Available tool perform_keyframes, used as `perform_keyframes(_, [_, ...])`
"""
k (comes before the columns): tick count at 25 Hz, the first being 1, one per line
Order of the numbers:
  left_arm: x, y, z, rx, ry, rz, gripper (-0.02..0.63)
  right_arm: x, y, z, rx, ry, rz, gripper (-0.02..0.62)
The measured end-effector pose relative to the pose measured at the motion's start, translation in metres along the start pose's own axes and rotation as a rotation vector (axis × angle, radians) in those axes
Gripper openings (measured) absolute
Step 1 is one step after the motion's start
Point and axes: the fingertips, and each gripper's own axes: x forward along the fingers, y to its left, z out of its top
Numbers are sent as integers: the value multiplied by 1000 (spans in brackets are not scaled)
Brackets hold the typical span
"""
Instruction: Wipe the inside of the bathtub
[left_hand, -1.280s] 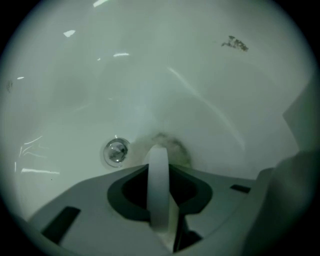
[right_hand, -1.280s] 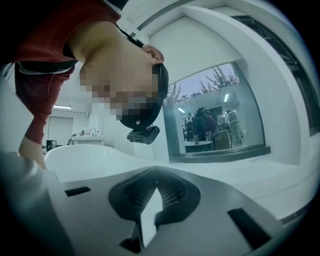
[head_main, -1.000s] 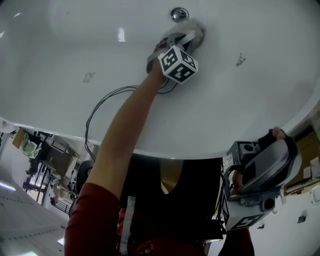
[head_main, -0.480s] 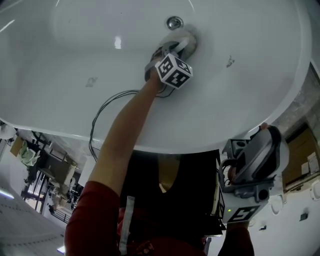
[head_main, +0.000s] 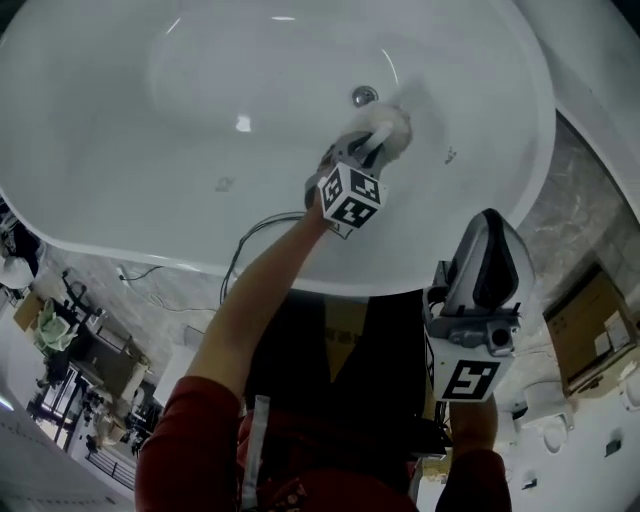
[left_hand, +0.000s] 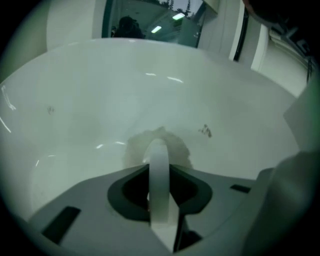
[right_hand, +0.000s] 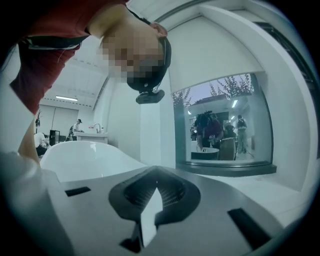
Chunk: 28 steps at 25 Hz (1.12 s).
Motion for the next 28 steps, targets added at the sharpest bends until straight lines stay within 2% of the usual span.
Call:
perform_keyframes(6, [-123, 29, 78, -191, -228, 49, 98, 12, 23, 55, -26, 6, 0, 11])
perform_keyframes(10, [-221, 62, 140, -205, -422, 120, 98, 28, 46, 104, -67, -32, 3, 11])
perform_keyframes(13, [-301, 82, 170, -217, -554, 169, 98, 38, 68, 156, -78, -95, -11, 11])
perform_keyframes(20, [-461, 142, 191, -256, -782, 208, 98, 46, 142, 238, -119, -105, -75, 11])
perform_keyframes(23, [-519, 164, 188, -229, -835, 231, 98, 49, 173, 265, -121, -85, -111, 11])
perform_keyframes(28, [-600, 178, 186, -160, -909, 293, 98, 41, 208, 315, -120, -126, -141, 11])
